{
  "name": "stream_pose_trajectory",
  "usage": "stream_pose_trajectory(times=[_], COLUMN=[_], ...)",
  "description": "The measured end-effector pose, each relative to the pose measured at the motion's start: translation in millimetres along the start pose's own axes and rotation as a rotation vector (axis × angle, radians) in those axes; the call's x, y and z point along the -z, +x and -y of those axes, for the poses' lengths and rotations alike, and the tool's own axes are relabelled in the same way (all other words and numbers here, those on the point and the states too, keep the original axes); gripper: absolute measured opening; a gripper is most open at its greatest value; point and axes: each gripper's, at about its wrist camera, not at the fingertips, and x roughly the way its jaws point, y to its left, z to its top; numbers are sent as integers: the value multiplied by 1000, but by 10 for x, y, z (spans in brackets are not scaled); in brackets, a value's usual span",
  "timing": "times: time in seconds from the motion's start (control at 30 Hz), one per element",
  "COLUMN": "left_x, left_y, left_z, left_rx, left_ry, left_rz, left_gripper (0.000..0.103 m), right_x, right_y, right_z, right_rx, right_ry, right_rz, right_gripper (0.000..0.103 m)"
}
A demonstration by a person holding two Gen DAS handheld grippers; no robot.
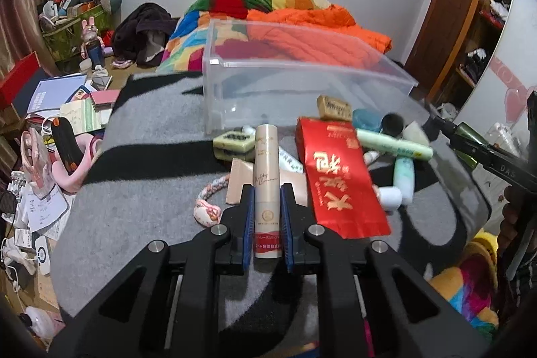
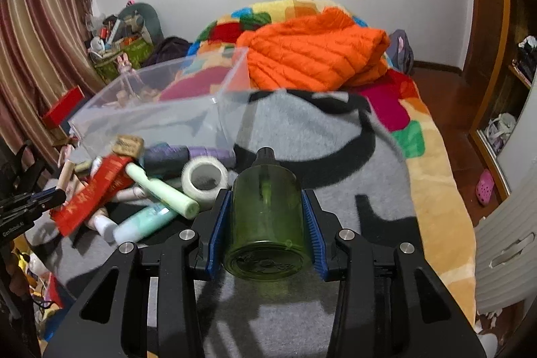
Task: Organize objects
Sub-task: 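Grasp the beige tube with the left tool while the right tool grasps the green bottle, then lower the beige tube into the box with left tool while right tool drops green bottle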
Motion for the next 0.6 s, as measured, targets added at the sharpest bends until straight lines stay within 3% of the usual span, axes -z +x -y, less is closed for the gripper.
stream_pose_trajectory(times=[0.27, 0.6], left_x=[-230, -682], left_y=[-217, -112], left_z=[-32, -41], left_rx=[-1, 0], left_ry=[-8, 13], left_rz=[86, 93], left_gripper=[14, 14], right_x=[-283, -689], right_y=[-194, 31], right_z=[-170, -469], right_rx=[-53, -131], right_ry=[-31, -82], right_rz=[84, 73], right_gripper=[38, 38])
